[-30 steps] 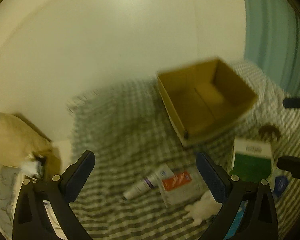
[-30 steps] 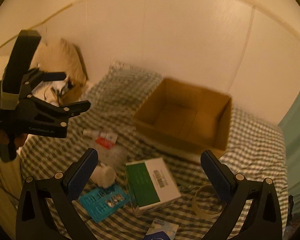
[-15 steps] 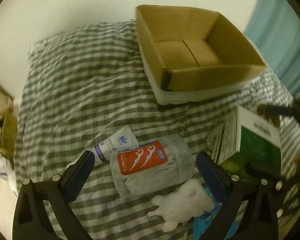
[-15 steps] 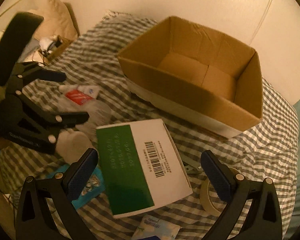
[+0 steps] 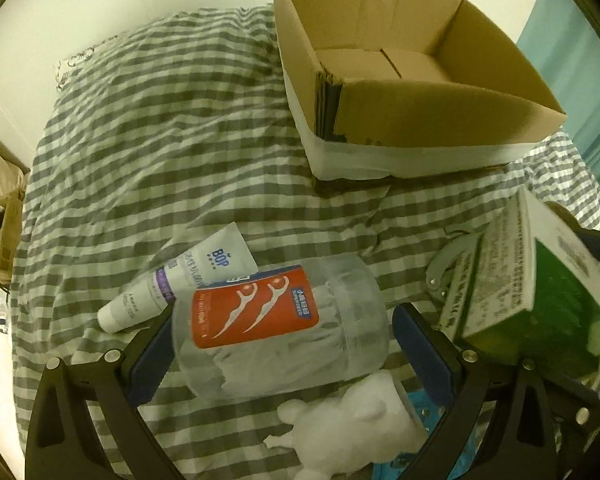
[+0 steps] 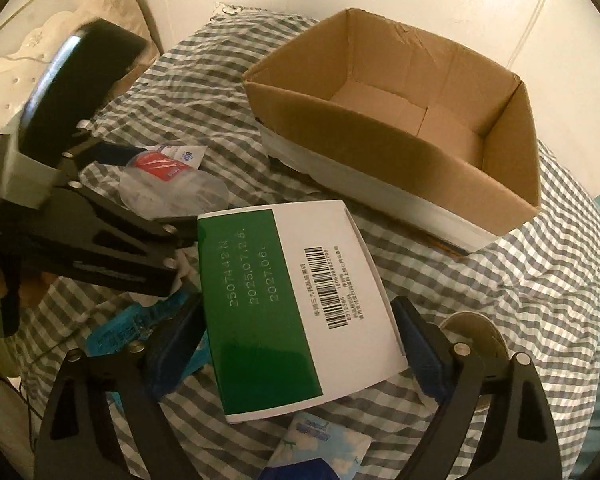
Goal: Organize objects
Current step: 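Grasp the clear red-labeled jar with left tool while right tool grasps the green-white box, then lower the jar and box into the cardboard box and open both tools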
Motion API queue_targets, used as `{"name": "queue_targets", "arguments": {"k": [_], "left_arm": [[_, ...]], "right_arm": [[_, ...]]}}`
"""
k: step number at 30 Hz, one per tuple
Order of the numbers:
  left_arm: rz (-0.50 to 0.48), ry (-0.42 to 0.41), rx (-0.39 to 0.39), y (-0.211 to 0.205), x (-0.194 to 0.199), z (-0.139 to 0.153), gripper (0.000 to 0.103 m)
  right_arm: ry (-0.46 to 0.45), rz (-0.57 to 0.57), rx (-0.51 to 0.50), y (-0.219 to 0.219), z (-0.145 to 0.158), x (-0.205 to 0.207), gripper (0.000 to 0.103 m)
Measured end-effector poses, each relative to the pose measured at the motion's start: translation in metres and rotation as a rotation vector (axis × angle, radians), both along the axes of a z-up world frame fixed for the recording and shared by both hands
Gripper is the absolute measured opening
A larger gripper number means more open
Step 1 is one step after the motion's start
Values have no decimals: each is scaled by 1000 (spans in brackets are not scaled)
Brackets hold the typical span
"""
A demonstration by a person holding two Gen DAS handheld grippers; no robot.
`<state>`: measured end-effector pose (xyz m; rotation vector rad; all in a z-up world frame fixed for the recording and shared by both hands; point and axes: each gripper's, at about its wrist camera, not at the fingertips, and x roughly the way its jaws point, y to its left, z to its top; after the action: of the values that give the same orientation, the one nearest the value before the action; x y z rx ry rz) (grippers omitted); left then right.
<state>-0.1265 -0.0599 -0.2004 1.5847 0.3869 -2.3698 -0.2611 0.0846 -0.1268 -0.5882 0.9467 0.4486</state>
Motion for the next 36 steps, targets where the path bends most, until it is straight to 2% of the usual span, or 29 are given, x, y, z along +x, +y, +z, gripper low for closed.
{"name": "queue_targets", "arguments": {"k": [2,5,10,17,23,28,30,36], "left_arm": [[4,3,2,0,-2,-2,103],[11,13,12,-3,-3,1,94],[46,38,61,-7,-1,17,94],[43,139,-34,6,0,77,94],[40,279,-124,7,3,139,94],[37,372,-184,5,-9,174,94],[41,397,-195,4,-19,183,94],[11,434,-254,7,-58,189,93]], "right_arm": [[-12,30,0,0,3,-2,90],[-39,62,5,-1,10,-4,89],[-96,117,21,-3,31,-5,87],[-241,165,58,-2,83,-13,86],[-373,122,200,-12,145,-24,86],[-541,151,229,-8,189,-38,86],[-559,267,281,-6,202,-37,86],[-543,240,314,12,215,-5,86]]}}
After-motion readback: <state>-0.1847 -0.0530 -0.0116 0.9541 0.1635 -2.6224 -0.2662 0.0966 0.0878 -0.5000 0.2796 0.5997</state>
